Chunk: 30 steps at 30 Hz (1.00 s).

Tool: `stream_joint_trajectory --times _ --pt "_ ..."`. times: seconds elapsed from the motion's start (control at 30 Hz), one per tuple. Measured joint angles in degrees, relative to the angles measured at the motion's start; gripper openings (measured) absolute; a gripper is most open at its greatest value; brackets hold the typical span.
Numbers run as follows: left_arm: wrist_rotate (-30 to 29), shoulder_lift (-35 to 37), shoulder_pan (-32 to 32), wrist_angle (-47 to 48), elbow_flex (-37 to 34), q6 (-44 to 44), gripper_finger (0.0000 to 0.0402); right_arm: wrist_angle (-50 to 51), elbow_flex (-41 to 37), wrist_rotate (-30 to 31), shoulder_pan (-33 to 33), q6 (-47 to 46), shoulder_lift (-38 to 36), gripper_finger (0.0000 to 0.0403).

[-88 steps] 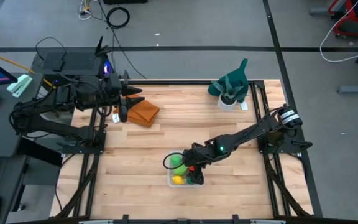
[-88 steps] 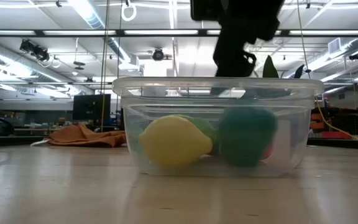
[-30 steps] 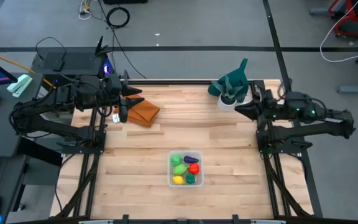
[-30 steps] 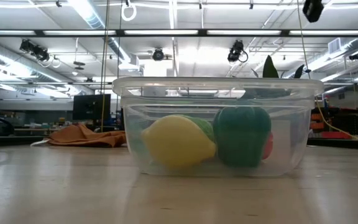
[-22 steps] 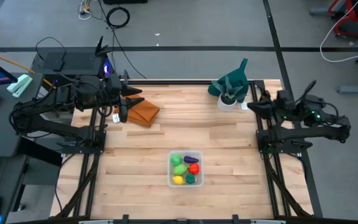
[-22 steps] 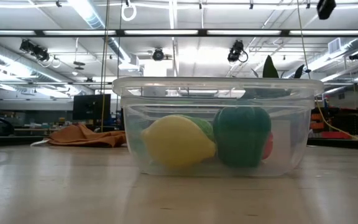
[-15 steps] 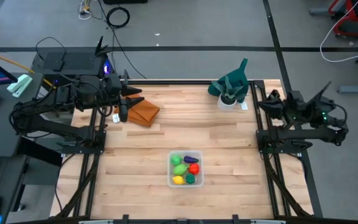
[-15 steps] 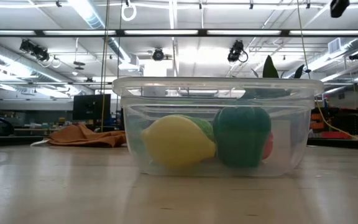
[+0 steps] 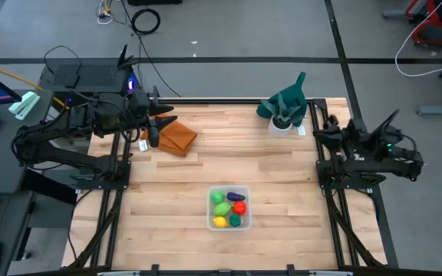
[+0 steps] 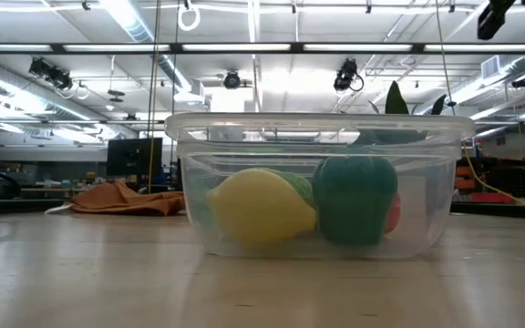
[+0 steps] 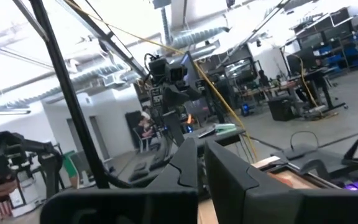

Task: Pick and placing Produce into tupperware
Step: Return to Home Position

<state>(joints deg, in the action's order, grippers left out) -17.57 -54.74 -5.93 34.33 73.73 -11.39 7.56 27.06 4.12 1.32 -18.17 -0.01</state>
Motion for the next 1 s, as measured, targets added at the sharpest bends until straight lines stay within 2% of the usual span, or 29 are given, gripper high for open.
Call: stream_joint_trajectory --times 0.27,0.57,0.73,1.0 --pt "0.0 0.0 0.0 0.0 0.0 -0.37 0.0174 -15.35 -12.16 -0.42 0.0 -3.15 0.0 0.0" --pt "0.01 0.0 0.0 0.24 0.0 -1.21 0.0174 -28.83 -20.78 -0.21 0.07 -4.55 0.0 0.0" --pt "0.01 0.0 -0.02 0.26 0.02 -1.19 0.0174 -33.29 -24.05 0.13 0.07 -4.85 0.02 0.0" --pt "0.01 0.0 0.0 0.28 0.0 -1.43 0.0174 -31.77 -26.26 0.18 0.07 -6.35 0.02 0.0"
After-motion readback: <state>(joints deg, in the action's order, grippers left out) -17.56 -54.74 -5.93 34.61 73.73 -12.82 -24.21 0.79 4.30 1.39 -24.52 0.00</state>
